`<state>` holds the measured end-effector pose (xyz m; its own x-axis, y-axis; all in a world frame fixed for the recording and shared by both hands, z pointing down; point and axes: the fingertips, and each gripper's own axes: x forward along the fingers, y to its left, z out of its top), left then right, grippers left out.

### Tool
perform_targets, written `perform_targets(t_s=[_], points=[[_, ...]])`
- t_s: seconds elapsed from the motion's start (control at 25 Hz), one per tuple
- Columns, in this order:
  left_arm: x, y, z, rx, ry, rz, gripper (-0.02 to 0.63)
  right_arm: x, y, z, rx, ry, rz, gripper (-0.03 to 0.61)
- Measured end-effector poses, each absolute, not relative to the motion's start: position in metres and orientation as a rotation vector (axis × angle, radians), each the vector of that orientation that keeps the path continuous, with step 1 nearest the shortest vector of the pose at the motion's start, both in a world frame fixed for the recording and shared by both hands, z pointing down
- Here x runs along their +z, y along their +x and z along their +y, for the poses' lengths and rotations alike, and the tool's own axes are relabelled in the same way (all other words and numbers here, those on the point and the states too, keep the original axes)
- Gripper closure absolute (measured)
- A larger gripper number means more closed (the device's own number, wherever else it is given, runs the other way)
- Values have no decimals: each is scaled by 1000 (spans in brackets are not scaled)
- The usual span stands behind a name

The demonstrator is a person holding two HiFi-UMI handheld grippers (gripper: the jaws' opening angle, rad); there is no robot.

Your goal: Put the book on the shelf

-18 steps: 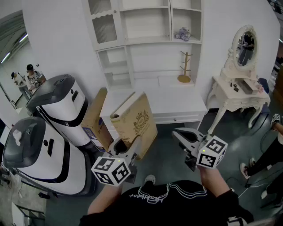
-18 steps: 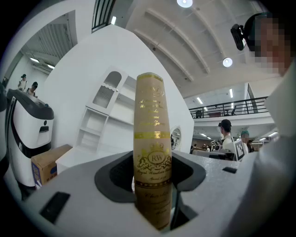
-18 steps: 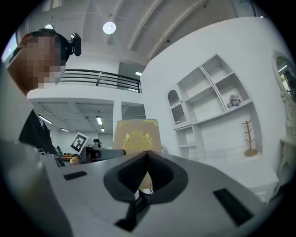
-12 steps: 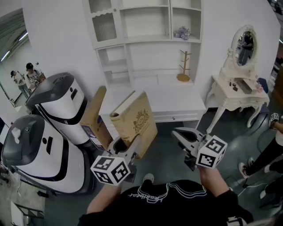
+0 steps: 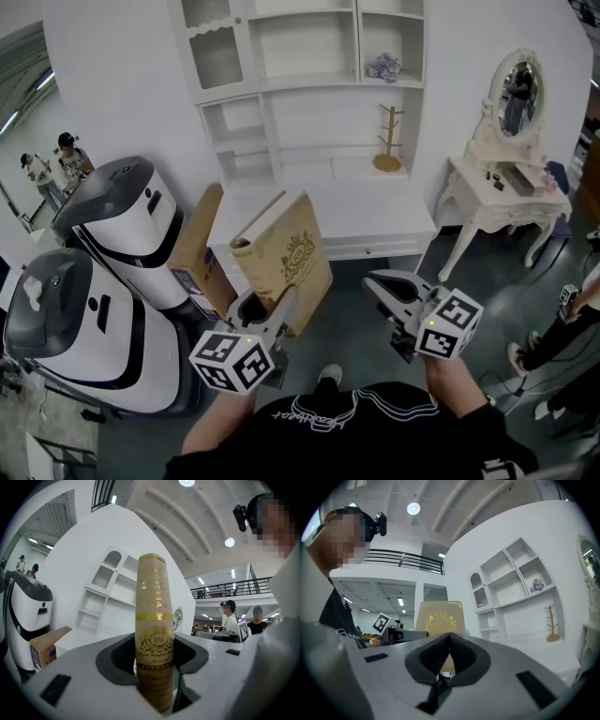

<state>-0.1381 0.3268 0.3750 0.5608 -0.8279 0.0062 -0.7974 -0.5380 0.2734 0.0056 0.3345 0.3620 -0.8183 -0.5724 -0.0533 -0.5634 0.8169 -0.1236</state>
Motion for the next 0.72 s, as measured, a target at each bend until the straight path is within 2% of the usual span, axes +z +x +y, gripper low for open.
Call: perform_targets(t_s=[0.24,0.72], points=[[385,-139,296,-195,2575,-1352,414,371,16,301,-176,-961,2853,572],[375,-145,146,-205,2555,-1330,414,362,21,159,-203,-1021,2832,572]])
